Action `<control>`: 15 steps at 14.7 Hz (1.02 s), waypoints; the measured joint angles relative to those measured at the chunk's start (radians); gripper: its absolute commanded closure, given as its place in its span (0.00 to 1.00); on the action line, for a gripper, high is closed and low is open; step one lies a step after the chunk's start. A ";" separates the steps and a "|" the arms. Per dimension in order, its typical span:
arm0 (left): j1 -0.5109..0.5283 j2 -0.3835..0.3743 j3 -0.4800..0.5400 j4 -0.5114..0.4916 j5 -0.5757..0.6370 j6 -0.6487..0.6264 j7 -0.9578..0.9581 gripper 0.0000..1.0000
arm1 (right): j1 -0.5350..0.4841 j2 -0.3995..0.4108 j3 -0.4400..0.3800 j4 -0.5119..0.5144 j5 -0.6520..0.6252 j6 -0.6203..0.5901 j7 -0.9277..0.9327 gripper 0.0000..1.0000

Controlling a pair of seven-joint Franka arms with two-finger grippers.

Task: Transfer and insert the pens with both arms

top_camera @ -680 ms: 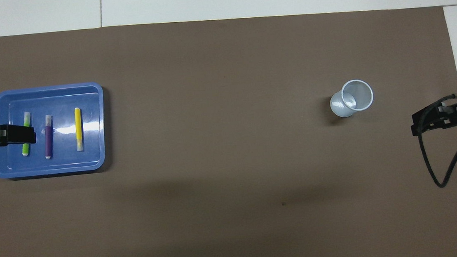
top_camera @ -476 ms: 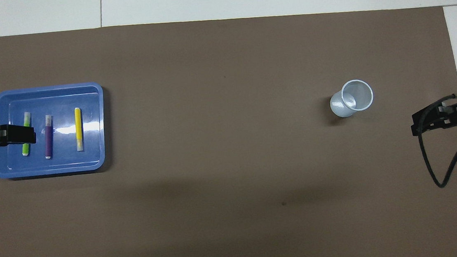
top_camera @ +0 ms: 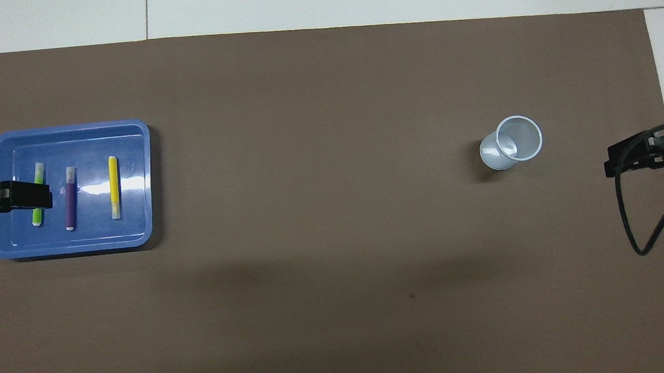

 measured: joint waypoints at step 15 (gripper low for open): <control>0.000 0.000 0.001 0.000 0.000 -0.009 0.000 0.00 | -0.063 0.000 0.002 -0.008 0.001 0.071 -0.104 0.00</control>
